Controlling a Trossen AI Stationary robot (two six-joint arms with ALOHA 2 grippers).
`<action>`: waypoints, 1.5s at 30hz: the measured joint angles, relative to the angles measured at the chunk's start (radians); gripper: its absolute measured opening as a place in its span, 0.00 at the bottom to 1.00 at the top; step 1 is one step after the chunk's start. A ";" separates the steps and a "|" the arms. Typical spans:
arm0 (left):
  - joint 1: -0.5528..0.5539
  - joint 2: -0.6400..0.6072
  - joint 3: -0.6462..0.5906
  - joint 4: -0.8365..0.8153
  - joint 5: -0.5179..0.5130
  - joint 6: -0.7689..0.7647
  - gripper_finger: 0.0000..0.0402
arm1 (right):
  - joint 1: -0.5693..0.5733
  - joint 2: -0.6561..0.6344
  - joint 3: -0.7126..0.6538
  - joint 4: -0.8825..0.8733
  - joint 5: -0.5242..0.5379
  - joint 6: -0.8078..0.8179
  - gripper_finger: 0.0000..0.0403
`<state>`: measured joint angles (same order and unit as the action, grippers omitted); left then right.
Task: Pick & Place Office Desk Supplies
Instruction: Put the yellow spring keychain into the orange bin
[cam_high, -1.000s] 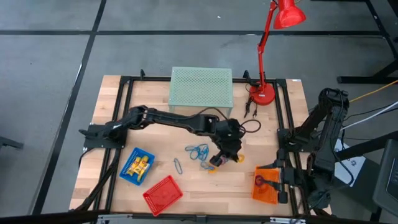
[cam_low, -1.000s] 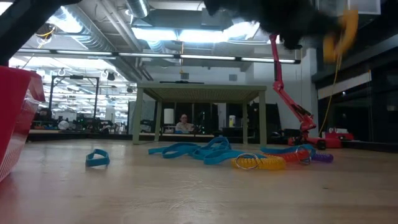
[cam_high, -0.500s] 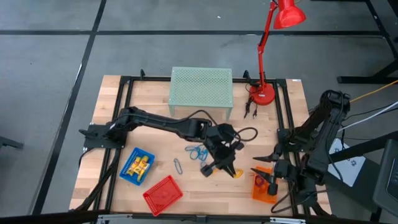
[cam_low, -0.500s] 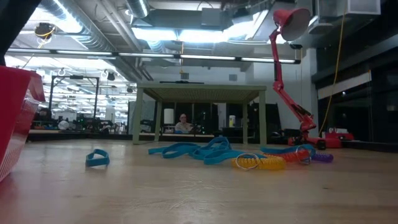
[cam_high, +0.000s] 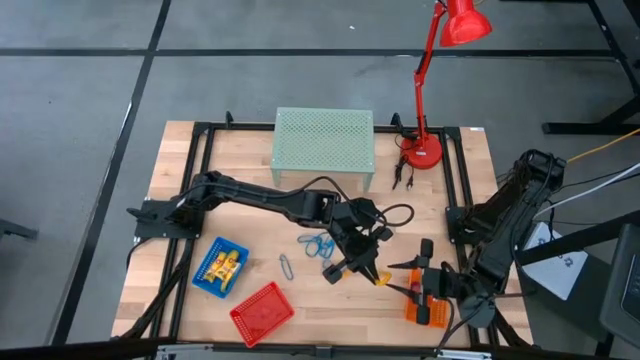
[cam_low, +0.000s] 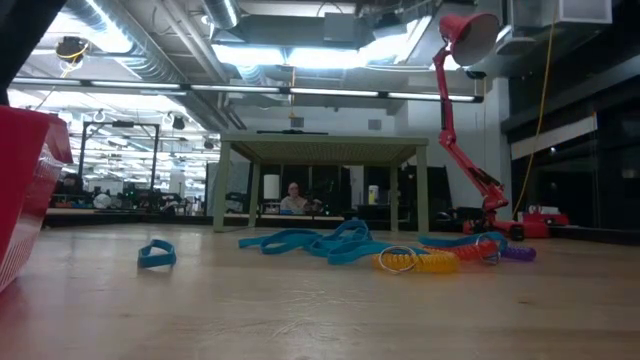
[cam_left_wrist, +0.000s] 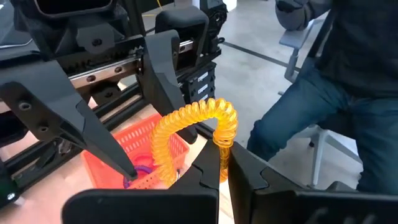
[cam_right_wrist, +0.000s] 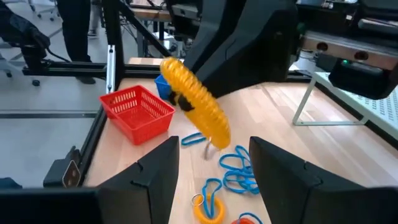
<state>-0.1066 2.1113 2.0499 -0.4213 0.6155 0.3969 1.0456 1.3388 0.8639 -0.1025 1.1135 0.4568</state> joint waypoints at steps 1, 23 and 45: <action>0.000 0.000 0.000 0.001 0.001 0.000 0.01 | 0.001 0.000 0.000 0.000 0.000 -0.003 0.49; 0.000 0.000 0.000 -0.002 0.010 -0.001 0.01 | -0.059 0.045 0.000 0.135 -0.033 -0.132 0.32; 0.065 -0.089 0.001 -0.244 -0.187 -0.073 0.32 | 0.009 0.039 -0.001 0.087 0.041 -0.129 0.05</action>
<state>-0.0418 2.0227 2.0506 -0.6653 0.4285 0.3243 1.0550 1.3779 0.8631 -0.0155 1.1548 0.3273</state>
